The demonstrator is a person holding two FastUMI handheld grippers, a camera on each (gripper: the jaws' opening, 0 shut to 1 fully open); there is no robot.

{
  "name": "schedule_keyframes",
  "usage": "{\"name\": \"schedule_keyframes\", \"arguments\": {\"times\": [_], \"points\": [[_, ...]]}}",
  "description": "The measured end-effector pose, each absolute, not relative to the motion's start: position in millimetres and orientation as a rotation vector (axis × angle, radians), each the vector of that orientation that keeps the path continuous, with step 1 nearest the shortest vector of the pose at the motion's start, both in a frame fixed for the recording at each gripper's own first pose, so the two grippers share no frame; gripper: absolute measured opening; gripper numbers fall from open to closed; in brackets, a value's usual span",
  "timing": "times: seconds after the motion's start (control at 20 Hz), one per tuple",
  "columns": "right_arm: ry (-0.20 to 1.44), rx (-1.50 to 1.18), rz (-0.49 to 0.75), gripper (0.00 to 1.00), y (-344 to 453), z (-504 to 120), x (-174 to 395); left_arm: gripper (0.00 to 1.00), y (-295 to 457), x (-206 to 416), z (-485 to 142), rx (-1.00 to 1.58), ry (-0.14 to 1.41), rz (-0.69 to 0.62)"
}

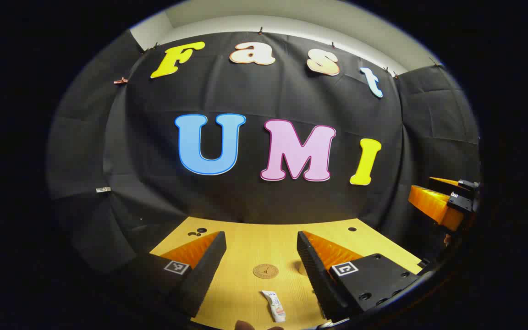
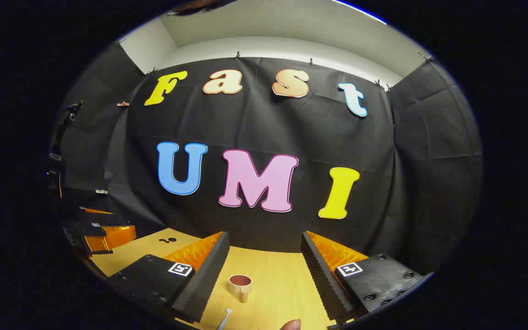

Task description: Put the toothbrush and toothpaste on the desktop into the cup, then pick up the cup and place it on the coaster on the desktop.

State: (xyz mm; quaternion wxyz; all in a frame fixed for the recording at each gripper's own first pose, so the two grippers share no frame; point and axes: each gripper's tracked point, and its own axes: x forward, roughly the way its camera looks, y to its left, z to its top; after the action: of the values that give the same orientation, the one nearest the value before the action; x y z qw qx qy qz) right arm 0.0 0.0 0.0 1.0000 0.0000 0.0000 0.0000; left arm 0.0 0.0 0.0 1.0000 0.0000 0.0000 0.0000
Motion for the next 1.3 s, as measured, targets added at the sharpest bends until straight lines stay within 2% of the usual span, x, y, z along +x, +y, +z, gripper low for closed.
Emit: {"name": "schedule_keyframes", "arguments": {"times": [0.75,1.0,1.3], "points": [[0.122,0.018,0.001,0.97,-8,-44,9,0.96,-27,17,-44,0.092,0.134,-0.038],[0.181,0.035,0.015,0.97,-9,-64,8,0.97,-47,31,-98,0.069,0.313,-0.084],[0.246,0.045,0.021,0.97,-22,-89,5,0.94,-39,56,-197,0.053,0.578,0.033]]}}
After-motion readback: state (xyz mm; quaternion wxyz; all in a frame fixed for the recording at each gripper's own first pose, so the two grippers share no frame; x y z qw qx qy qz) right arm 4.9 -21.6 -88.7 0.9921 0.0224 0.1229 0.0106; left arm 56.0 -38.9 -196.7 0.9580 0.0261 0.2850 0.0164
